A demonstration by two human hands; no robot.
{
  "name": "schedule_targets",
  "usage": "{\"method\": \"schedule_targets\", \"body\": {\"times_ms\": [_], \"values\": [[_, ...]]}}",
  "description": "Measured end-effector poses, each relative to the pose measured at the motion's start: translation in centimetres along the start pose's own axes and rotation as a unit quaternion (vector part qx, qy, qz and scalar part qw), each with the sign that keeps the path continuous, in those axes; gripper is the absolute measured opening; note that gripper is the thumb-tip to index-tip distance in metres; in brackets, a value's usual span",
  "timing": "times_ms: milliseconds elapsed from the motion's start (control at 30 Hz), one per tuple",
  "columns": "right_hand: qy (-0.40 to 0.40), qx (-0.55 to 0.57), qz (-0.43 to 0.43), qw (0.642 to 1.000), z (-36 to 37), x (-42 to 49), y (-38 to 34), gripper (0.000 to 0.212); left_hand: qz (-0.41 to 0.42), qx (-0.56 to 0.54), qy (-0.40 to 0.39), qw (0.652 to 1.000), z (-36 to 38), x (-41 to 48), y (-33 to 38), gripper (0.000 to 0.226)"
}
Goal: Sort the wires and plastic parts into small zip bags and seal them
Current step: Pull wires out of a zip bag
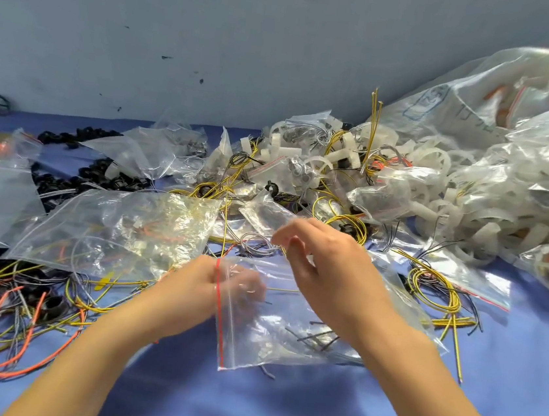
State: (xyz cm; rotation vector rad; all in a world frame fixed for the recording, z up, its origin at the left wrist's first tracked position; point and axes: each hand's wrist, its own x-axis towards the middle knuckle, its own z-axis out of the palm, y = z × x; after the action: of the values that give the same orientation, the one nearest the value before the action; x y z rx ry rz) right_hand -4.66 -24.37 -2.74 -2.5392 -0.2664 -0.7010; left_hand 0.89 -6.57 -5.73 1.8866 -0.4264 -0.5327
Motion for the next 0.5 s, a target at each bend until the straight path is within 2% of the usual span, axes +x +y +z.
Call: {"method": "schedule_targets", "body": {"times_ms": [33, 100, 167, 233, 300, 400, 500], "values": [[0.001, -0.007, 0.009, 1.000, -0.2, 0.1, 0.3, 0.020, 0.004, -0.024, 0.018, 1.000, -1.0, -0.2, 0.0, 0.026], [0.018, -0.022, 0.032, 0.999, -0.8, 0.4, 1.2, 0.018, -0.002, -0.076, 0.109, 0.991, -3.1, -0.4, -0.2, 0.031], [0.057, -0.002, 0.080, 0.995, -1.8, 1.1, 2.6, 0.017, 0.010, -0.086, 0.198, 0.976, -3.7, 0.0, -0.3, 0.030], [0.075, 0.007, 0.139, 0.987, -2.9, 1.9, 4.0, 0.019, 0.030, -0.088, 0.250, 0.964, -3.6, 0.4, -0.2, 0.029], [0.029, -0.034, 0.184, 0.982, -3.6, 2.6, 5.5, 0.023, 0.049, -0.106, 0.278, 0.954, -3.7, 0.6, 0.1, 0.029], [-0.092, -0.087, 0.235, 0.964, -3.6, 3.3, 7.1, 0.025, 0.073, -0.126, 0.288, 0.946, -3.1, 1.0, 0.7, 0.029], [-0.143, -0.097, 0.244, 0.954, -2.7, 3.9, 7.8, 0.022, 0.081, -0.144, 0.285, 0.944, -2.6, 1.6, 1.2, 0.029]]}}
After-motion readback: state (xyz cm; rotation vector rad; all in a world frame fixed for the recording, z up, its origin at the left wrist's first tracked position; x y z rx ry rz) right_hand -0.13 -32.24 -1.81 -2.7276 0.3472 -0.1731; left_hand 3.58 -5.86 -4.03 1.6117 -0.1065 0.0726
